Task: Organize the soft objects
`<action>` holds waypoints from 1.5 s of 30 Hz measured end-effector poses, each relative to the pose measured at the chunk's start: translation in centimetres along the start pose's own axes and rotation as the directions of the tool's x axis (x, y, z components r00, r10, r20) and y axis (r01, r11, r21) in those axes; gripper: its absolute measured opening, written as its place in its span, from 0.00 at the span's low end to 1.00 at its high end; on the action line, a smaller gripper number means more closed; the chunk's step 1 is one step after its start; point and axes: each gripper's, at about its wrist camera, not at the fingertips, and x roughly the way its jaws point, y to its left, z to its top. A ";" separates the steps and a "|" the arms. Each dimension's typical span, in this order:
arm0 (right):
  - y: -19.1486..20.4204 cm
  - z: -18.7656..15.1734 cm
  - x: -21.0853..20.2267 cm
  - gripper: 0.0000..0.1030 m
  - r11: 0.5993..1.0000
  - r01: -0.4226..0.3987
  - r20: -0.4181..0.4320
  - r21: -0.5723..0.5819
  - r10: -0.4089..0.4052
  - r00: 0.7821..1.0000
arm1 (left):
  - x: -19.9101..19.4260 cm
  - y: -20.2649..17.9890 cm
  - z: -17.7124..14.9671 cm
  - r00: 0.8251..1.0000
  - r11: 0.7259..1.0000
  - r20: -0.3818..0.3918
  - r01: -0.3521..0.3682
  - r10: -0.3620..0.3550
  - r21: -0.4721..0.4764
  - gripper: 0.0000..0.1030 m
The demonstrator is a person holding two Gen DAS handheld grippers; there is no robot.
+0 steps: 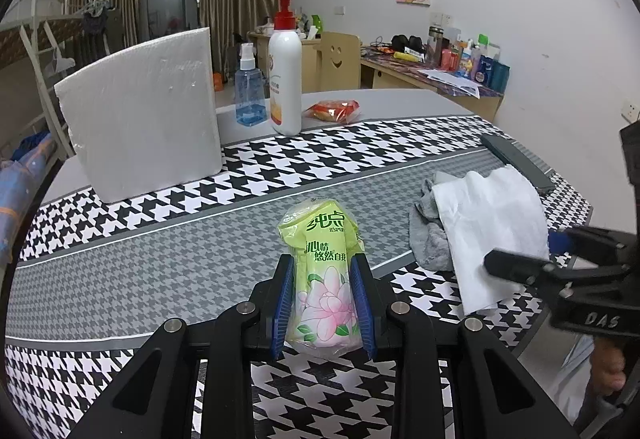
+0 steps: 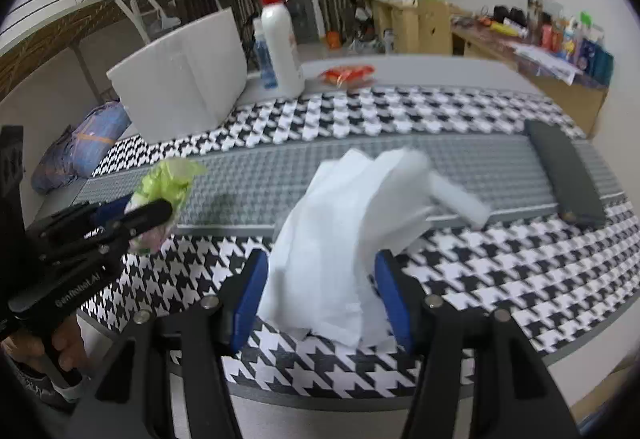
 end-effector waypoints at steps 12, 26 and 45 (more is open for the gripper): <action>-0.1 -0.8 1.9 0.21 0.999 -0.029 -0.100 0.035 0.032 0.994 | 0.1 0.1 0.0 1.000 1.000 -0.005 -0.001 0.001 0.000 0.30; -0.1 1.5 -2.9 0.05 0.992 -0.120 0.085 0.049 0.116 0.990 | -1.6 1.1 0.6 0.999 1.000 0.041 -0.025 0.026 -0.009 0.30; 3.3 4.2 -5.1 0.05 0.992 -0.090 0.249 -0.090 0.110 0.962 | -4.5 2.3 2.4 0.989 0.998 0.132 -0.060 0.061 -0.013 0.30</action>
